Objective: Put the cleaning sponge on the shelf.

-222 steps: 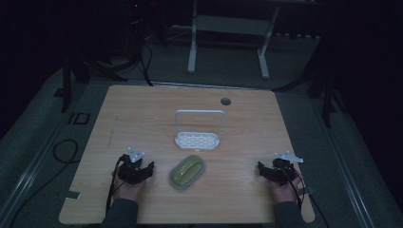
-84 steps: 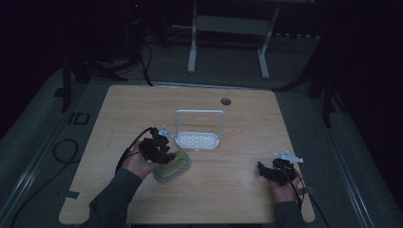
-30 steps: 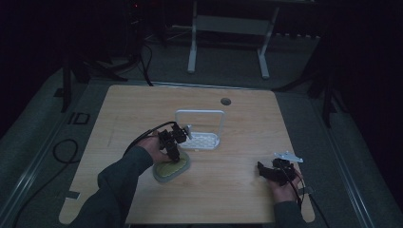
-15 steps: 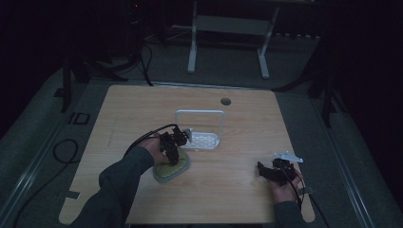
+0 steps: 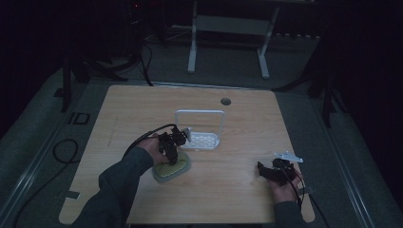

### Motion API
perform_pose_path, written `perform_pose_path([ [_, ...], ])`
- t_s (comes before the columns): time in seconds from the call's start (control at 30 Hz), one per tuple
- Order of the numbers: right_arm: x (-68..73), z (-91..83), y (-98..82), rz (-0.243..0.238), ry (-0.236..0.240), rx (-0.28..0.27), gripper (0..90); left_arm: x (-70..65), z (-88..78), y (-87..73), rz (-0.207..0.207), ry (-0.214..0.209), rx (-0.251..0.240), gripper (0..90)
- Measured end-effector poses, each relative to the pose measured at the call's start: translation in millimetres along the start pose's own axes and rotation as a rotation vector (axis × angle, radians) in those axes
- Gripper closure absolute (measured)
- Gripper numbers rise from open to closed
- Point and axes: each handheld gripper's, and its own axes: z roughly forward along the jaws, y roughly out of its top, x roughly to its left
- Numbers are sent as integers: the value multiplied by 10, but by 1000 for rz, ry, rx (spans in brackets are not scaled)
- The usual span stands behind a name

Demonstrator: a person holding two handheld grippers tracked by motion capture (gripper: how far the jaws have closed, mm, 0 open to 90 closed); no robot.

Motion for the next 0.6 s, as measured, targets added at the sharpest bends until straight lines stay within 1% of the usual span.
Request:
perform_pose_path([
  [0.13, 0, 0, 0, 0, 0, 0, 196, -18, -45, -9, 1, 12, -30, 715],
  [0.27, 0, 0, 0, 0, 0, 0, 197, -29, -97, -12, 11, 15, -47, 715],
  [0.4, 0, 0, 0, 0, 0, 0, 197, -40, -115, 1, 17, 22, -42, 715],
  [0.53, 0, 0, 0, 0, 0, 0, 197, -65, -152, 31, 33, 32, -55, 714],
  [0.6, -1, 1, 0, -1, 0, -1, 197, -80, -189, 48, 55, 43, -66, 714],
])
